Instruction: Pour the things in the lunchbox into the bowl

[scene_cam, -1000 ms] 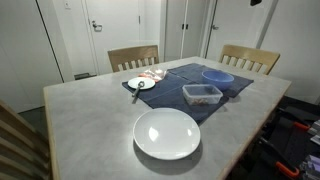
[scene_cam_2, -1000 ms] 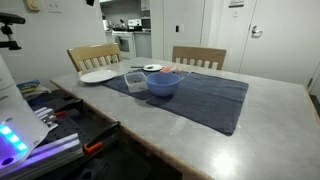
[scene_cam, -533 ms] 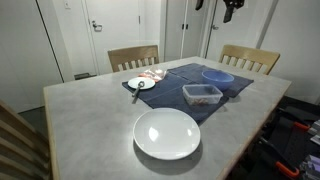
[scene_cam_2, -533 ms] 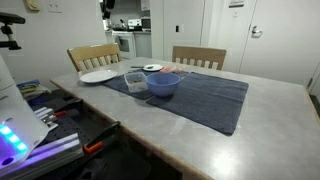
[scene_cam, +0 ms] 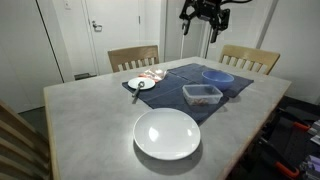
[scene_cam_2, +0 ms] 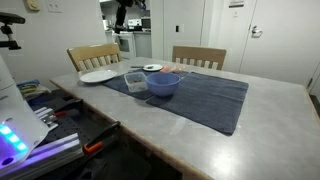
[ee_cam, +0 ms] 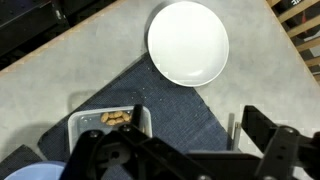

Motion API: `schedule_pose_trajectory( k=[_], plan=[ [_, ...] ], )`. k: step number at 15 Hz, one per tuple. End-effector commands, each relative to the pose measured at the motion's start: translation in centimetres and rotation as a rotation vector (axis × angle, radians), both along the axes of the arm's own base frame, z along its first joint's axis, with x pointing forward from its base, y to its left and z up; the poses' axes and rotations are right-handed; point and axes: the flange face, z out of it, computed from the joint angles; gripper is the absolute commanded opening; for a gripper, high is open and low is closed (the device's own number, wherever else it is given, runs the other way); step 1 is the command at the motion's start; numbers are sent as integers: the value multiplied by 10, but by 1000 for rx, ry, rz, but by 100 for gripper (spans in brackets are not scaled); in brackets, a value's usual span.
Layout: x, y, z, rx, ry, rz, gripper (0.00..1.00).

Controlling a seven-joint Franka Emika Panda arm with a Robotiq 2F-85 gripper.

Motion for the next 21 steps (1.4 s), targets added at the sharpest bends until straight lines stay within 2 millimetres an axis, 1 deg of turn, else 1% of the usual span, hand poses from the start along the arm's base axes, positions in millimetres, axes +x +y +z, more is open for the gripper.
schedule_pose_trajectory(
  k=[1, 7, 11, 12, 13, 14, 17, 18, 21],
  plan=[
    [21, -3, -28, 0, 24, -61, 100],
    [32, -9, -66, -42, 0, -147, 100],
    [32, -10, -92, -29, 54, -119, 100],
    [32, -8, -94, 67, 74, -76, 100],
    [33, -4, -90, 122, 66, -72, 100],
    [25, -4, -90, 31, 64, -97, 100],
    [29, -2, -91, 86, 60, -82, 100],
    [30, 4, -90, 54, 65, -66, 100],
    [29, 12, -101, -72, 76, -34, 100]
  ],
)
